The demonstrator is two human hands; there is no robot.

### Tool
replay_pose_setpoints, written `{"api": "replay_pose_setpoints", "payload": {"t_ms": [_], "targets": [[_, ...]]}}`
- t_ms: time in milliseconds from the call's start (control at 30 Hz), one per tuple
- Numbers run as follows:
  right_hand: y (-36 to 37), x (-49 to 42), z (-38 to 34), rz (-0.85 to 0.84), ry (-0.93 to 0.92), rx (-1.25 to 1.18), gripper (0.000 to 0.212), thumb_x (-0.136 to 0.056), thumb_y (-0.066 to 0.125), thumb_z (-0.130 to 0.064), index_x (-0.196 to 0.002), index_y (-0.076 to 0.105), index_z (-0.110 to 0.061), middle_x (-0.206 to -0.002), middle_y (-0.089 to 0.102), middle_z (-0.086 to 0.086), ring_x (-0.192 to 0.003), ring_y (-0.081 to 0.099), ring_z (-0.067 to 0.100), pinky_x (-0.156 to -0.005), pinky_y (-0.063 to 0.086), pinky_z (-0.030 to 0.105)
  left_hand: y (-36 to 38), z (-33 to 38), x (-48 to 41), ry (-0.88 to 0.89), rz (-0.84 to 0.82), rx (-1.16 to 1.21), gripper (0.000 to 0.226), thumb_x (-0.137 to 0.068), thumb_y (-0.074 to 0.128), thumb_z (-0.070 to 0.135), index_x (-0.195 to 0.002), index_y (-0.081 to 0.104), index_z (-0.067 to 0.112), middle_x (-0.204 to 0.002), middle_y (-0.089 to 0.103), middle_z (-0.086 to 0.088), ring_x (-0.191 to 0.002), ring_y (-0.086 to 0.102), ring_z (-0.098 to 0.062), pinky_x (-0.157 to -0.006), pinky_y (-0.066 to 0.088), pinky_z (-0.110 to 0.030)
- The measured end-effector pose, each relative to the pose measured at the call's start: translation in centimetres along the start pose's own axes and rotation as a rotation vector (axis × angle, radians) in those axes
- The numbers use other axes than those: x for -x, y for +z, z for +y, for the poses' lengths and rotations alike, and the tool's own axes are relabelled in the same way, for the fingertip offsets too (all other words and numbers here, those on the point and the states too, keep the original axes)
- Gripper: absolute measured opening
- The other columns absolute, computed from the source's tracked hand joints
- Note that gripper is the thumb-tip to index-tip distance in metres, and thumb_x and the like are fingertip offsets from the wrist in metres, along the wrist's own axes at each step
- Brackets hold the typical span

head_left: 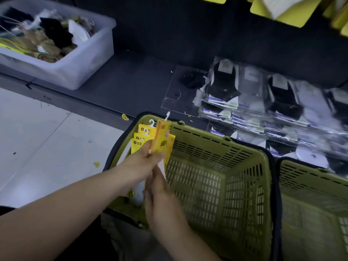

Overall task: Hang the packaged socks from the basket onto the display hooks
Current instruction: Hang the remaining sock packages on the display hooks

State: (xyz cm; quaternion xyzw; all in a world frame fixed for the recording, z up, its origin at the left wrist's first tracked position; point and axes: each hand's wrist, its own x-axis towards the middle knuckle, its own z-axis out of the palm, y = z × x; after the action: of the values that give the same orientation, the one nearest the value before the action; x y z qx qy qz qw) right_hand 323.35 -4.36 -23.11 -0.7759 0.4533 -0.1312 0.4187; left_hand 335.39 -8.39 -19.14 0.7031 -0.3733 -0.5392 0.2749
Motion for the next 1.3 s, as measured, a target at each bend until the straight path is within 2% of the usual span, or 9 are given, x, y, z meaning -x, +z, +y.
{"api": "replay_pose_setpoints", "payload": {"t_ms": [167,433,567,733,933,1033,1100,1200,1300], "targets": [[-1.6,-4.0,2.1,0.189,0.054,-0.189,0.028,-0.096,0.05,-0.017,-0.122,0.059,-0.014,-0.122,0.05,-0.002,-0.115,0.053,0.016,-0.098,0.041,0.026,-3.0,0.2,-1.2,0.029,0.336,0.004,0.028,-0.101,0.036,0.011,-0.119,0.057,0.011,-0.114,0.064,-0.016,-0.108,0.058,-0.034,-0.098,0.046,-0.045],[0.4,-12.6,4.2,0.147,0.32,-0.272,0.091,-0.074,0.08,-0.018,-0.145,0.023,-0.012,-0.136,0.051,0.003,-0.128,0.048,0.024,-0.106,0.04,0.042,-5.4,-0.5,-1.8,0.037,0.509,-0.032,0.027,-0.102,0.03,0.011,-0.113,0.055,0.012,-0.096,0.056,-0.006,-0.076,0.046,-0.012,-0.063,0.035,-0.028],[2.7,-12.3,5.0,0.149,0.359,-0.174,0.054,-0.08,0.074,-0.025,-0.127,0.052,-0.01,-0.126,0.058,0.009,-0.12,0.052,0.027,-0.1,0.043,0.033,-6.3,-0.5,-1.9,0.048,0.556,-0.008,0.024,-0.102,0.029,0.012,-0.106,0.053,0.014,-0.092,0.055,-0.004,-0.073,0.045,-0.012,-0.063,0.034,-0.029],[0.0,-9.0,6.2,0.355,0.454,-0.607,0.034,-0.087,0.068,-0.02,-0.119,0.061,-0.015,-0.115,0.068,0.004,-0.104,0.064,0.022,-0.085,0.047,0.029,-6.9,-0.6,-1.8,0.087,0.612,0.01,0.021,-0.103,0.029,0.012,-0.099,0.05,0.013,-0.079,0.051,0.003,-0.069,0.043,-0.008,-0.057,0.032,-0.024],[-8.0,-6.5,4.2,0.408,0.2,-1.04,0.017,-0.081,0.066,-0.03,-0.096,0.071,-0.025,-0.099,0.075,-0.003,-0.088,0.071,0.013,-0.069,0.057,0.028,-6.2,-0.5,-1.4,0.256,0.438,0.079,0.022,-0.102,0.033,0.01,-0.103,0.054,0.016,-0.084,0.058,0.007,-0.078,0.051,-0.005,-0.063,0.04,-0.014],[-7.9,-7.6,1.7,0.371,0.132,-1.071,0.014,-0.088,0.061,-0.024,-0.101,0.062,-0.021,-0.092,0.075,-0.004,-0.082,0.072,0.011,-0.063,0.056,0.022,-5.0,-0.2,-0.9,0.225,0.233,0.293,0.029,-0.103,0.035,0.016,-0.104,0.062,0.028,-0.102,0.07,0.01,-0.103,0.061,-0.009,-0.092,0.047,-0.023],[-6.6,-8.4,0.1,0.386,0.132,-1.035,0.009,-0.092,0.058,-0.023,-0.101,0.058,-0.023,-0.091,0.074,-0.007,-0.083,0.07,0.009,-0.067,0.055,0.023,-4.6,-0.2,-0.8,0.174,0.206,0.328,0.027,-0.103,0.035,0.031,-0.101,0.062,0.03,-0.102,0.07,0.004,-0.106,0.061,-0.019,-0.095,0.046,-0.04],[-4.1,-9.6,-1.4,0.452,0.149,-0.894,0.008,-0.095,0.055,-0.029,-0.102,0.056,-0.027,-0.101,0.069,-0.005,-0.091,0.067,0.009,-0.078,0.054,0.029,-4.4,-0.4,-0.6,0.174,0.15,0.308,0.042,-0.083,0.048,0.063,-0.113,0.056,0.036,-0.104,0.07,0.012,-0.099,0.066,-0.008,-0.086,0.049,-0.03],[-2.2,-10.6,-1.4,0.485,0.185,-0.686,0.022,-0.093,0.053,-0.04,-0.11,0.058,-0.027,-0.12,0.057,0.004,-0.107,0.058,0.016,-0.093,0.048,0.038,-4.3,-0.8,-0.5,0.225,0.153,0.274,0.049,-0.082,0.067,0.033,-0.126,0.048,0.022,-0.115,0.068,0.006,-0.105,0.065,-0.012,-0.087,0.052,-0.028]]}}
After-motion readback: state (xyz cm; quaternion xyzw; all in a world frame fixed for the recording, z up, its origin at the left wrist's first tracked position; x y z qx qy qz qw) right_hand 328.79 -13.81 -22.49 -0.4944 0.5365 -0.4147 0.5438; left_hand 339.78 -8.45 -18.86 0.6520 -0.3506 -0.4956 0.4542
